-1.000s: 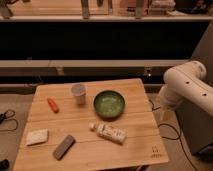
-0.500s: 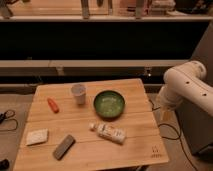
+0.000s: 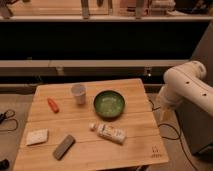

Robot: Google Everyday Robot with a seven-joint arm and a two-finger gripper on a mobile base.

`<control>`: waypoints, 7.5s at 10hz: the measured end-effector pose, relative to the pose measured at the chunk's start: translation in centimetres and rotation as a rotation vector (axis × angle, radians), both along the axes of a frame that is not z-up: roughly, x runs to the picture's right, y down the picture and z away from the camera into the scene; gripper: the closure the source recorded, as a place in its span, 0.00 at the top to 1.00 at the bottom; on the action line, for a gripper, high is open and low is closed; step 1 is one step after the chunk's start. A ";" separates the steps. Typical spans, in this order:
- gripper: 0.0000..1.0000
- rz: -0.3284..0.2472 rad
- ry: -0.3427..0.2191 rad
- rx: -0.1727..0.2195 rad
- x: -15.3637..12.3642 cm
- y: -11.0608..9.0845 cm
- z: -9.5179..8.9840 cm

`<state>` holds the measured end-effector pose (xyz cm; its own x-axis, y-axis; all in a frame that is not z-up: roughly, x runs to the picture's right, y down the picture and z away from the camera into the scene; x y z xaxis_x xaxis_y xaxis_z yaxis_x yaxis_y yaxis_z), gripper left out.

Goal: Pick up the ceramic cup

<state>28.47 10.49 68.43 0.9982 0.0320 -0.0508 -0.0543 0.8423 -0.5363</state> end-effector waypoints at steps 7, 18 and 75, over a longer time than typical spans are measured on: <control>0.65 0.000 0.000 0.000 0.0 0.0 0.0; 0.80 -0.195 0.019 0.059 -7.2 -6.1 2.7; 0.80 -0.684 -0.666 0.186 -38.9 -6.7 20.3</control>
